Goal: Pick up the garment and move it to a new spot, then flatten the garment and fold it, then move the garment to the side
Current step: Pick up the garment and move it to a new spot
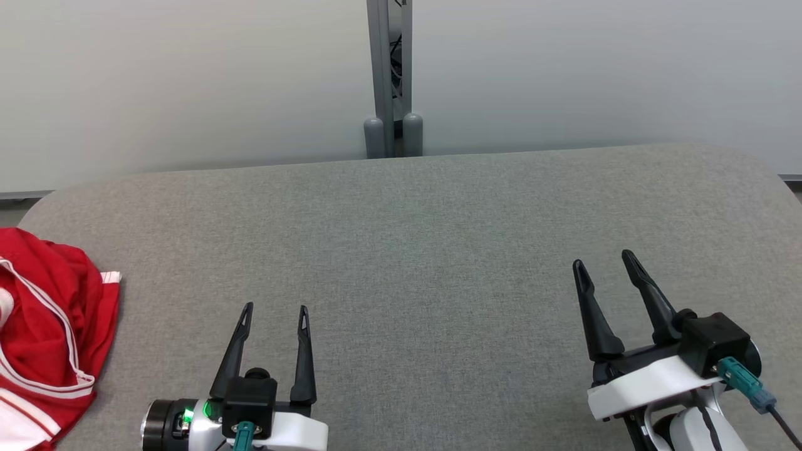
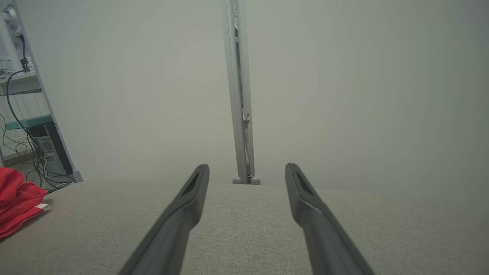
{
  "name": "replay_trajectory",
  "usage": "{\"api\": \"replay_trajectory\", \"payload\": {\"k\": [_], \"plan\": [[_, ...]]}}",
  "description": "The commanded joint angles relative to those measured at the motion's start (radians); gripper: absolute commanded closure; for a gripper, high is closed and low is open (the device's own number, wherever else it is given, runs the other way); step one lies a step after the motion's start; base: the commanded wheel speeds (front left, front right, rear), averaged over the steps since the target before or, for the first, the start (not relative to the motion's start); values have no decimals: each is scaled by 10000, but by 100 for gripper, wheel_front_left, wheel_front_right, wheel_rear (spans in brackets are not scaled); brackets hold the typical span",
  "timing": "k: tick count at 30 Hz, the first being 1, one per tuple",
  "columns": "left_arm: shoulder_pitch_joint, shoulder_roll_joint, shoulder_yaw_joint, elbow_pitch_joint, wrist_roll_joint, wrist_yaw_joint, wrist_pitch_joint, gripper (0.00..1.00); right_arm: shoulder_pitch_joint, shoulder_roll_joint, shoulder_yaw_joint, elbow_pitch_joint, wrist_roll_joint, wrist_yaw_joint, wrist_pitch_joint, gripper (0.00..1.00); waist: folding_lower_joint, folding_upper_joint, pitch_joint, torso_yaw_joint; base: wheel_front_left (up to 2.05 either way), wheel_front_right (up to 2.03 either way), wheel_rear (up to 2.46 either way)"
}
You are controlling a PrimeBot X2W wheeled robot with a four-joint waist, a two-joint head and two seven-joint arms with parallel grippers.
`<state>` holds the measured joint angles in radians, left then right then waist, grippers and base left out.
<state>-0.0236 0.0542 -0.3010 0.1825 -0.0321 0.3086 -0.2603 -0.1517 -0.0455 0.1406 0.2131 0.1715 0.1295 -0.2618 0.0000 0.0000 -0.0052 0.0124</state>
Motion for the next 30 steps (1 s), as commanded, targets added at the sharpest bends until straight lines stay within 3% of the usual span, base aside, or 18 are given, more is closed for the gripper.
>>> {"api": "replay_trajectory", "payload": {"k": [1,7,22,30], "plan": [[33,47,53,6,56,-40,-43,0,127,-89,61,-23,96,22,-79,0,0,0,3,112,0,0,0],[31,38,114,-21,74,-60,-42,0,322,-88,174,-128,199,22,-56,0,0,0,28,881,0,0,0],[389,421,550,-240,140,-182,-34,0,493,-89,602,-492,554,22,-57,0,0,0,-42,3775,0,0,0],[605,483,642,-252,86,-283,-34,0,666,-86,772,-518,713,21,-57,0,0,0,-334,4760,0,0,0]]}}
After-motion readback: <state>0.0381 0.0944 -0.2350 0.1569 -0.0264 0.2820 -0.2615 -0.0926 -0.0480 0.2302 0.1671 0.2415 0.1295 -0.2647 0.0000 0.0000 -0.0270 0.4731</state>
